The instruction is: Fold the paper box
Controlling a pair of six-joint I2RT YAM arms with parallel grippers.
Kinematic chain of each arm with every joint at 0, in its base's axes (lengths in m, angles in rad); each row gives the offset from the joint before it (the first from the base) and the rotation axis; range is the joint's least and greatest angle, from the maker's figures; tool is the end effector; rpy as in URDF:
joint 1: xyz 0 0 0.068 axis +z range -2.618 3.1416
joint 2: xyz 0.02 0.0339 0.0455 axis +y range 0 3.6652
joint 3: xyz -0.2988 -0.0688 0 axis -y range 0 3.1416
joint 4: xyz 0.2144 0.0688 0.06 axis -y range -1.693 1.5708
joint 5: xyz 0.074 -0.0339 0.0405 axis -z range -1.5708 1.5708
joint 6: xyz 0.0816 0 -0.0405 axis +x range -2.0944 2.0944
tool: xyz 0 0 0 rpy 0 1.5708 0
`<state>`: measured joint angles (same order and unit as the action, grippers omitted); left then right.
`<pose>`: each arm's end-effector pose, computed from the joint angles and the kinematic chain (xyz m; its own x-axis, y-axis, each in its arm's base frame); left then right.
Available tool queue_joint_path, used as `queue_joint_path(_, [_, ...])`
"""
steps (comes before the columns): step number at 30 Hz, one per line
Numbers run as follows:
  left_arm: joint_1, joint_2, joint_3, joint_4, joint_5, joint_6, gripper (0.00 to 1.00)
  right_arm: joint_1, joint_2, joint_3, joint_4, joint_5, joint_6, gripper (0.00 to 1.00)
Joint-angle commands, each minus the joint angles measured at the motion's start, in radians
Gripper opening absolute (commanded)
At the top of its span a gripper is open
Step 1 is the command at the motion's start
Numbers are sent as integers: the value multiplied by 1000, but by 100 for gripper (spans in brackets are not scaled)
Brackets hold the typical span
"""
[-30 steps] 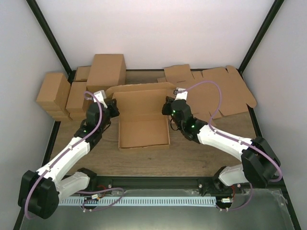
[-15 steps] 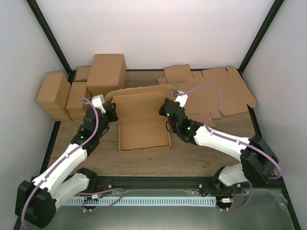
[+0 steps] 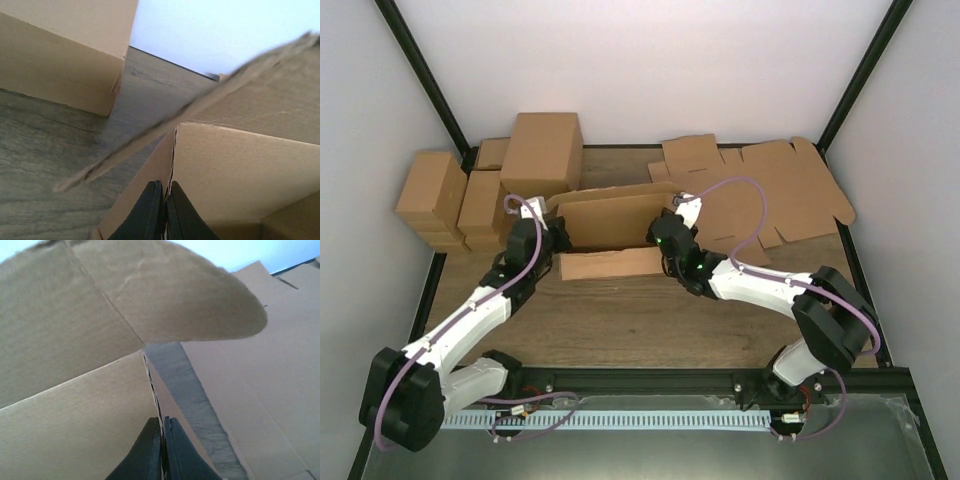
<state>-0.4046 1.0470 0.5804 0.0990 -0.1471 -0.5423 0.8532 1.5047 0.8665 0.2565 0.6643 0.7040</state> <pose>0.2193 -0.0809 0.2738 -0.4190 -0.3759 -0.8265 0.0553 0.8980 -0.4365 0.2592 0.2204 0.2806 -0.3271 0.4002 -0.8560 -0.0068 0.9049 0.4256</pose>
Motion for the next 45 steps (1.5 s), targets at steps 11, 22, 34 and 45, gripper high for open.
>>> queue_joint_path(11, [-6,-20,114,-262,74,52,35,9,26,7,-136,-54,-36,1])
queue_joint_path(22, [-6,-143,395,-688,61,214,91,7,-6,-49,-27,-156,-250,1])
queue_joint_path(34, [-8,159,820,-846,388,701,93,3,-24,-55,-22,-264,-347,1])
queue_joint_path(45, [-22,447,993,-999,478,879,74,3,-10,-16,-85,-248,-325,1])
